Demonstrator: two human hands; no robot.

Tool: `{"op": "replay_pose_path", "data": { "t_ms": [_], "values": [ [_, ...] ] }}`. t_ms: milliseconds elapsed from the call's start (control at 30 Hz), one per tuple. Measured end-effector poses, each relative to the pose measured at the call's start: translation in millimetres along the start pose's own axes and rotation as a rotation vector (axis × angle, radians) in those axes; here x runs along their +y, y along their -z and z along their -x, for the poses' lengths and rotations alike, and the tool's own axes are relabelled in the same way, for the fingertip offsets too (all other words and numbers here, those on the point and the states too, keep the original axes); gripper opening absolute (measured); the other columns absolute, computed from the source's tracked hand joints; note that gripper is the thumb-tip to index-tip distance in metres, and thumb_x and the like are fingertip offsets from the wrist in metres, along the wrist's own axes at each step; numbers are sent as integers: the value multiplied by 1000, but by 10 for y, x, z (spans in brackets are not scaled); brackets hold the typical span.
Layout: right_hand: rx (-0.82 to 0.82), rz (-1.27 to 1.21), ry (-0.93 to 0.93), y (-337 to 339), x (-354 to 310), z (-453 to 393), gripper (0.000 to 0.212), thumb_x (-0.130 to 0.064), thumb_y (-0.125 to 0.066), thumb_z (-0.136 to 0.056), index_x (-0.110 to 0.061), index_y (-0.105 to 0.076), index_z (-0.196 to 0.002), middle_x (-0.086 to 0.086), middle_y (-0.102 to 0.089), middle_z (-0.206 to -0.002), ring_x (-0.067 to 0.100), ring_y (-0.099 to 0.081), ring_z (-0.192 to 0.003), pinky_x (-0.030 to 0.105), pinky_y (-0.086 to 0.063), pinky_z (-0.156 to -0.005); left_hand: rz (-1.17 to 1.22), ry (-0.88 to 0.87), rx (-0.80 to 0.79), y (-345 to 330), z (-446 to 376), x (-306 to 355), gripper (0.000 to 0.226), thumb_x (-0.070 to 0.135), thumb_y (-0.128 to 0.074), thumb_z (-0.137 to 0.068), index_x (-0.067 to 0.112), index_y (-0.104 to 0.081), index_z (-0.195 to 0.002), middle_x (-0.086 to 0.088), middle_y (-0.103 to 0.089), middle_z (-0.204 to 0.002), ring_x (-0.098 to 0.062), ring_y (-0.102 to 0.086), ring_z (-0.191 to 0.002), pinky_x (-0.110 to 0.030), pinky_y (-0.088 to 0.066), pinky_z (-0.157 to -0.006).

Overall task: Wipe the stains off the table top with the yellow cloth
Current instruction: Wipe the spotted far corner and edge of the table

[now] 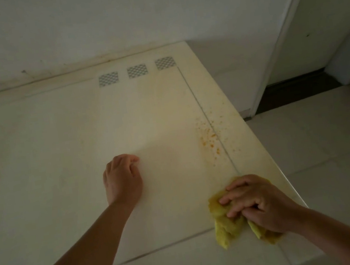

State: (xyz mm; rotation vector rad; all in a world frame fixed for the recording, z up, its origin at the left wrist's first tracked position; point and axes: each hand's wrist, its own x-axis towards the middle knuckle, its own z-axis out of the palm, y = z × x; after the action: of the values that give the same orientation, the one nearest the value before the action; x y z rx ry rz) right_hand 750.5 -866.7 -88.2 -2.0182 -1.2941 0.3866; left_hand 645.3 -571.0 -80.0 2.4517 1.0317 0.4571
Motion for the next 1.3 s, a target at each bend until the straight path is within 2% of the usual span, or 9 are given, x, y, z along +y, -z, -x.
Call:
{"op": "replay_pose_path", "data": {
  "t_ms": [100,233,367,500,567,733,900,1133,1300],
  "values": [
    [11,60,13,97,160,-288,31,-21,-54,-76,-41,-70,-93,-32,-64,-107,-2,-48,-114,16,-36,-97,37,-37,-12,-117,-206,137,31,22,-38,-77,17,-64,-93,-8,-64,-109,-32,-52,-105,-41,-41,-94],
    [-9,110,22,185,391,-822,31,-27,-48,-79,-40,-70,-97,-30,-62,-112,-2,-45,-117,21,-34,-100,62,-42,-8,-314,-515,308,23,15,-43,-83,16,-63,-94,-7,-63,-110,-30,-51,-106,-41,-41,-96],
    [-4,123,33,275,634,-1458,35,-30,-43,-80,-40,-69,-100,-33,-58,-113,-4,-42,-117,19,-28,-101,39,-51,1,-475,-848,435,27,20,-40,-82,17,-62,-97,-5,-61,-112,-28,-50,-107,-40,-40,-96],
    [45,129,55,393,920,-2156,32,-26,-48,-80,-40,-69,-99,-34,-56,-111,-4,-44,-112,18,-27,-99,13,-67,7,-626,-1291,591,32,23,-37,-78,17,-62,-98,-4,-61,-113,-26,-50,-108,-38,-37,-96],
    [72,135,59,462,1044,-2499,32,-30,-45,-80,-40,-70,-98,-33,-56,-111,-6,-42,-109,15,-25,-97,15,-79,5,-698,-1527,672,33,23,-38,-77,18,-62,-99,-5,-61,-113,-27,-50,-109,-37,-37,-96],
    [135,160,66,608,1299,-3266,38,-33,-40,-76,-36,-71,-97,-20,-66,-112,7,-50,-108,31,-38,-98,40,-132,15,-881,-2057,844,25,19,-44,-80,18,-62,-98,-4,-61,-110,-27,-51,-107,-38,-40,-94],
    [147,231,50,757,1485,-3941,48,-37,-32,-75,-36,-68,-107,-15,-64,-120,16,-52,-114,29,-35,-99,-10,-169,-43,-1057,-2498,938,25,29,-41,-83,21,-57,-101,-2,-57,-114,-24,-48,-110,-35,-35,-96],
    [177,343,-72,894,1817,-4751,53,-32,-30,-79,-36,-53,-126,-8,-49,-140,20,-40,-129,38,-31,-107,-42,-160,-29,-1132,-2558,932,28,29,-43,-86,25,-53,-112,4,-51,-123,-13,-42,-118,-28,-30,-105],
    [182,546,-318,898,1954,-5019,47,-31,-30,-93,-29,-31,-140,-1,-26,-154,30,-22,-138,48,-23,-109,-43,-174,-35,-1119,-2552,941,30,32,-41,-86,26,-53,-112,6,-51,-123,-10,-41,-118,-24,-28,-103]
  ]
}}
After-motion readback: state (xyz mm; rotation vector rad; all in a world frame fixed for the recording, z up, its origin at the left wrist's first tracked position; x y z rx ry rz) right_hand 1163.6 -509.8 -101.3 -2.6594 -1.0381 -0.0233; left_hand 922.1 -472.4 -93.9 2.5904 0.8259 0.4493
